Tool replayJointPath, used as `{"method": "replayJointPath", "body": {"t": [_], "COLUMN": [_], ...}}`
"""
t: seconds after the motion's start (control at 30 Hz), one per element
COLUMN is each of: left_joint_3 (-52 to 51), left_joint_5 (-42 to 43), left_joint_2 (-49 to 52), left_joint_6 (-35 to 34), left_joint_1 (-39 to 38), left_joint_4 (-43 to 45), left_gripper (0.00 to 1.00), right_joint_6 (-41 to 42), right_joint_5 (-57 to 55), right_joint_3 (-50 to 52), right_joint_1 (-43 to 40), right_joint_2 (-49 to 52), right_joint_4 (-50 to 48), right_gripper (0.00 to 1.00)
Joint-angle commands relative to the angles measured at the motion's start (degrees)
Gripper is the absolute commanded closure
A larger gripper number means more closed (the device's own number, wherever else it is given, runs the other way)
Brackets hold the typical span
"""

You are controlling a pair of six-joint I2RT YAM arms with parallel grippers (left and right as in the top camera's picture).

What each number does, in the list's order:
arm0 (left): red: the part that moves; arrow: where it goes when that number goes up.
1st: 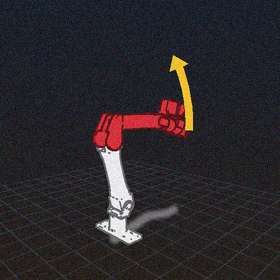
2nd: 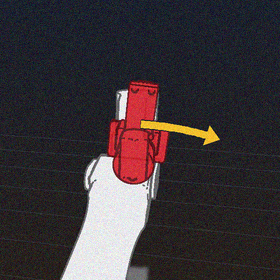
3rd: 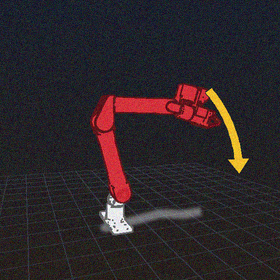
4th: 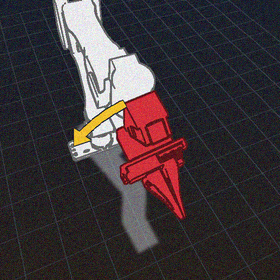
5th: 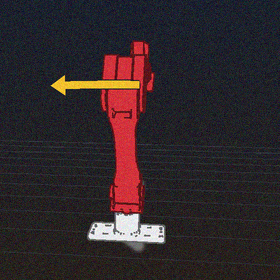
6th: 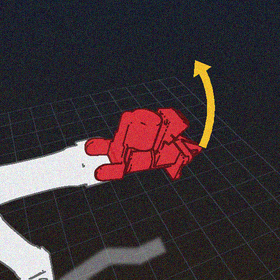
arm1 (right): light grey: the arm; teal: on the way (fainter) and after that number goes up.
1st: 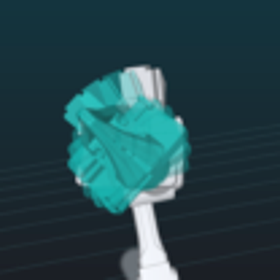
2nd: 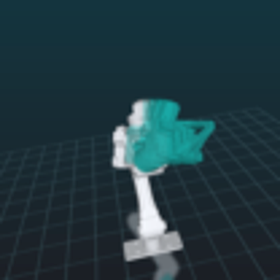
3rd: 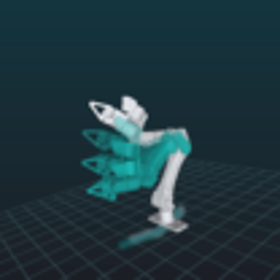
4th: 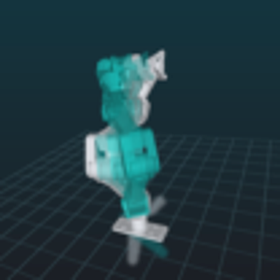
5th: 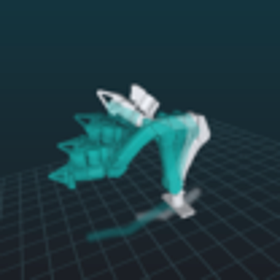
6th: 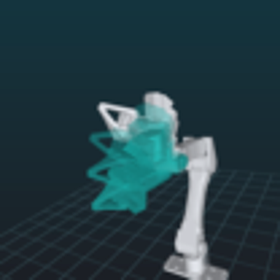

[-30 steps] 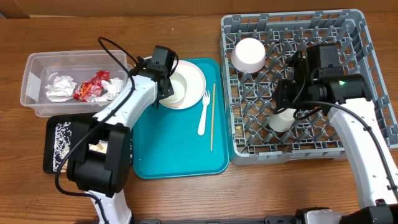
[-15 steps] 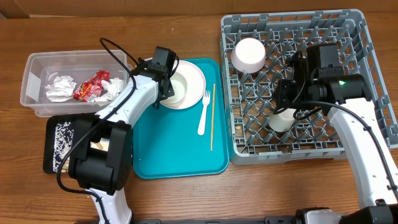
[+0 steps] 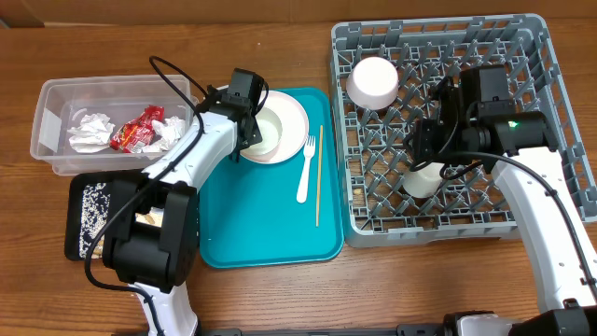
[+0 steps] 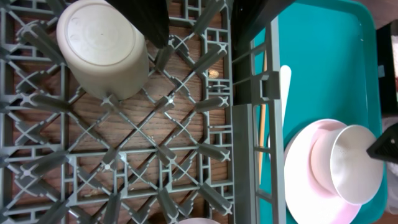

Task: Sort waste into correct bins and load items into the dishwasher
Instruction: 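Lower the left gripper and grasp the white bowl's rim, then lift the white bowl with the left gripper toward the rack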

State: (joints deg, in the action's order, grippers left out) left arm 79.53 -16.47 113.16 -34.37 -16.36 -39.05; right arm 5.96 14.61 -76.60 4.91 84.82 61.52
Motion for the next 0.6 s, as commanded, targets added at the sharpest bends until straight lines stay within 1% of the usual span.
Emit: {"method": "replayJointPath", "body": {"t": [0.0, 0.27, 0.33, 0.37, 0.4, 0.47, 0.57], "left_joint_3": [2.67, 13.90, 15.65, 16.20, 16.37, 16.37, 16.37], "left_joint_5": [-0.44, 0.46, 0.74, 1.18, 1.70, 4.44, 8.52], "left_joint_2": [-0.50, -6.08, -7.87, -8.94, -9.86, -12.09, -13.70], "left_joint_6": [1.16, 1.18, 1.18, 1.18, 1.18, 1.25, 1.62], "left_joint_1": [0.22, 0.15, -0.11, -0.42, -0.76, -2.29, -4.81], "left_joint_4": [-3.26, -16.11, -18.99, -20.04, -20.55, -21.14, -21.73], "left_gripper": [0.96, 0.96, 0.96, 0.96, 0.96, 0.96, 0.96], "right_joint_6": [0.11, 0.11, 0.11, 0.11, 0.09, 0.07, 0.04], "right_joint_5": [0.09, 0.09, 0.35, 1.09, 2.19, 6.64, 9.44], "right_joint_3": [-0.31, -0.31, -0.31, -0.31, -0.31, -0.31, -0.31], "right_joint_1": [-0.15, -0.15, -0.15, -0.15, -0.15, -0.15, -0.15], "right_joint_2": [0.17, 0.17, 0.17, 0.17, 0.17, 0.17, 0.17], "right_joint_4": [-0.35, -0.50, -0.17, 0.13, 0.26, 0.35, 0.85], "right_gripper": [0.63, 0.59, 0.53, 0.47, 0.44, 0.39, 0.35]}}
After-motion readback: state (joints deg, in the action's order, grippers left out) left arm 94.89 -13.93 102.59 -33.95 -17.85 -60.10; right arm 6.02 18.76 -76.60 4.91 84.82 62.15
